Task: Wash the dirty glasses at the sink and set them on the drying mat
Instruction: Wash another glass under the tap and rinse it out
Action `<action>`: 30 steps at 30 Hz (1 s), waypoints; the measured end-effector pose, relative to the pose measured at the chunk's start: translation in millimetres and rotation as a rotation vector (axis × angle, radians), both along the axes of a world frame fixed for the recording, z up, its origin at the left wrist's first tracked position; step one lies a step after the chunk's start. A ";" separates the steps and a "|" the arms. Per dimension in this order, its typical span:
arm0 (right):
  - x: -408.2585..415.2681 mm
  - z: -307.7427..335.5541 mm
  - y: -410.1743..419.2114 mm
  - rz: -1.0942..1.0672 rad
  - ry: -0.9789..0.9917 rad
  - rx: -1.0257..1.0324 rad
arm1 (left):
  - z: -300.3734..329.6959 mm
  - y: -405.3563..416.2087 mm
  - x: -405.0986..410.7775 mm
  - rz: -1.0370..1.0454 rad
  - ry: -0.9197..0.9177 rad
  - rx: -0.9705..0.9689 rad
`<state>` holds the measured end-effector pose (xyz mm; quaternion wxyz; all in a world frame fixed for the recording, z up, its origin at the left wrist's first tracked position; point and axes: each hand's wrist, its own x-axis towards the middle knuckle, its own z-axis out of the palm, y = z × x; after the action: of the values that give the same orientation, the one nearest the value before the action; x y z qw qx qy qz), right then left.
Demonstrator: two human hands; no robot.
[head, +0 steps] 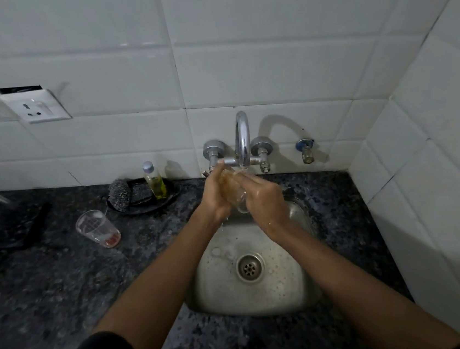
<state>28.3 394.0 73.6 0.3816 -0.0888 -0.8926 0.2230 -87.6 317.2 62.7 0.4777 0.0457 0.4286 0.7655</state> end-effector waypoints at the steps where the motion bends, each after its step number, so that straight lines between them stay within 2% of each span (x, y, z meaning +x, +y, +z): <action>1: 0.5 -4.3 3.6 0.029 -0.002 0.093 | 0.1 0.5 -1.3 -0.030 0.038 -0.047; 2: 1.3 -8.2 7.1 0.034 -0.007 0.111 | -0.7 0.5 -4.1 -0.048 0.081 -0.083; 3: 2.0 -12.2 9.3 0.005 -0.021 0.036 | -3.3 -0.1 -8.0 -0.036 0.106 -0.109; 6: -1.1 -12.7 8.8 -0.166 -0.022 -0.374 | -6.6 -1.5 -11.1 0.056 0.097 -0.047; 7: -2.4 -11.4 7.8 -0.167 -0.017 -0.369 | -6.0 -1.3 -9.1 0.057 0.066 -0.021; 11: 1.2 -3.6 3.1 0.023 -0.011 0.058 | 3.2 3.2 -4.3 -0.076 0.088 -0.117; 13: 2.3 -9.4 5.2 -0.005 -0.021 -0.035 | 0.8 2.1 -6.8 -0.062 0.096 -0.111; 15: 0.5 -9.1 4.3 -0.108 -0.022 -0.248 | 1.9 -0.2 -5.4 0.006 0.051 -0.012; 16: -0.7 -7.2 3.9 -0.128 -0.013 -0.277 | 0.3 -0.2 -4.3 0.019 0.017 0.041; 18: -0.7 -0.5 1.2 -0.066 0.014 -0.146 | -0.3 2.0 -0.4 0.001 -0.029 0.070; 20: 0.2 -0.8 3.7 0.039 0.037 0.040 | 0.5 4.8 -0.5 -0.040 0.022 -0.009; 21: 0.8 -3.7 5.3 0.047 0.038 0.047 | -0.6 5.8 -2.6 -0.041 0.061 -0.050; 23: 0.9 -8.7 4.6 -0.057 0.026 -0.145 | -3.9 6.5 -6.5 -0.011 0.092 -0.072; 25: -1.5 -7.5 4.2 -0.160 -0.009 -0.335 | -4.9 4.0 -3.9 0.031 0.060 -0.008; 26: -1.7 -5.2 4.3 -0.158 -0.003 -0.312 | -4.1 2.7 -1.6 0.032 0.040 0.006; 30: 3.1 -3.5 6.3 0.012 0.018 0.089 | 4.3 5.7 1.6 -0.129 0.070 -0.079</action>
<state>31.5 400.3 70.2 0.3917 -0.0642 -0.8988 0.1860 -86.0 322.9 67.0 0.5122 0.0814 0.4710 0.7136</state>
